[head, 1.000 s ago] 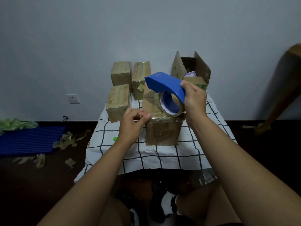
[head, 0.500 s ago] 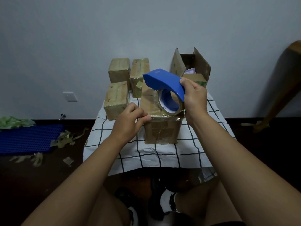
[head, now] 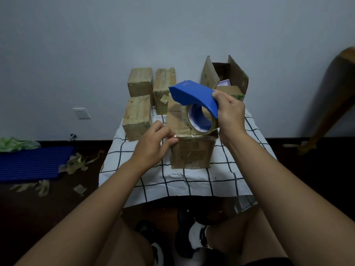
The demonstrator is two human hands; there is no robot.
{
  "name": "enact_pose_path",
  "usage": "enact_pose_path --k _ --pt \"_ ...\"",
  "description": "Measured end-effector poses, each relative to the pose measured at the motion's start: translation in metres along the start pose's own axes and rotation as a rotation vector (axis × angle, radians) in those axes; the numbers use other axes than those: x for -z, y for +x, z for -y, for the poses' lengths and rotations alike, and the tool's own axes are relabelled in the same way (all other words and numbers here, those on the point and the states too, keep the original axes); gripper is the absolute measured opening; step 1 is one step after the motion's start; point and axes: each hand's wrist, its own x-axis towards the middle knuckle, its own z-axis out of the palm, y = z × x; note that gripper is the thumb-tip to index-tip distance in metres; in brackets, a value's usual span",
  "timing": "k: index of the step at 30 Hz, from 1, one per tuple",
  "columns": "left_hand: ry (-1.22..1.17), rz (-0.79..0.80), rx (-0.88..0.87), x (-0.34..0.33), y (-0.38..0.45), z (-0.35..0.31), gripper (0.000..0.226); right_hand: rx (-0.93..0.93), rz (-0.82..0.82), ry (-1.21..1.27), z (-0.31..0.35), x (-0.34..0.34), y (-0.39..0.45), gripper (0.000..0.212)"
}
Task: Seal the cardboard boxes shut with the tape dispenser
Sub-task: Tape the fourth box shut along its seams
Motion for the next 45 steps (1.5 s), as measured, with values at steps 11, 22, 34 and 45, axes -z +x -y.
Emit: enact_pose_path --k 11,22,34,45 --pt "-0.176 -0.039 0.158 -0.006 -0.008 -0.005 0.015 -0.008 0.010 -0.034 0.003 0.000 -0.001 0.020" --pt "-0.447 -0.275 0.668 -0.040 -0.054 -0.072 0.047 -0.024 0.023 -0.063 0.008 0.000 -0.004 0.026" --pt "-0.610 -0.317 0.827 -0.046 -0.033 -0.079 0.059 -0.034 0.019 -0.037 0.006 0.000 -0.002 0.023" --pt "-0.334 -0.338 0.792 -0.055 -0.026 -0.076 0.054 -0.036 0.028 -0.021 0.002 0.002 0.000 0.029"
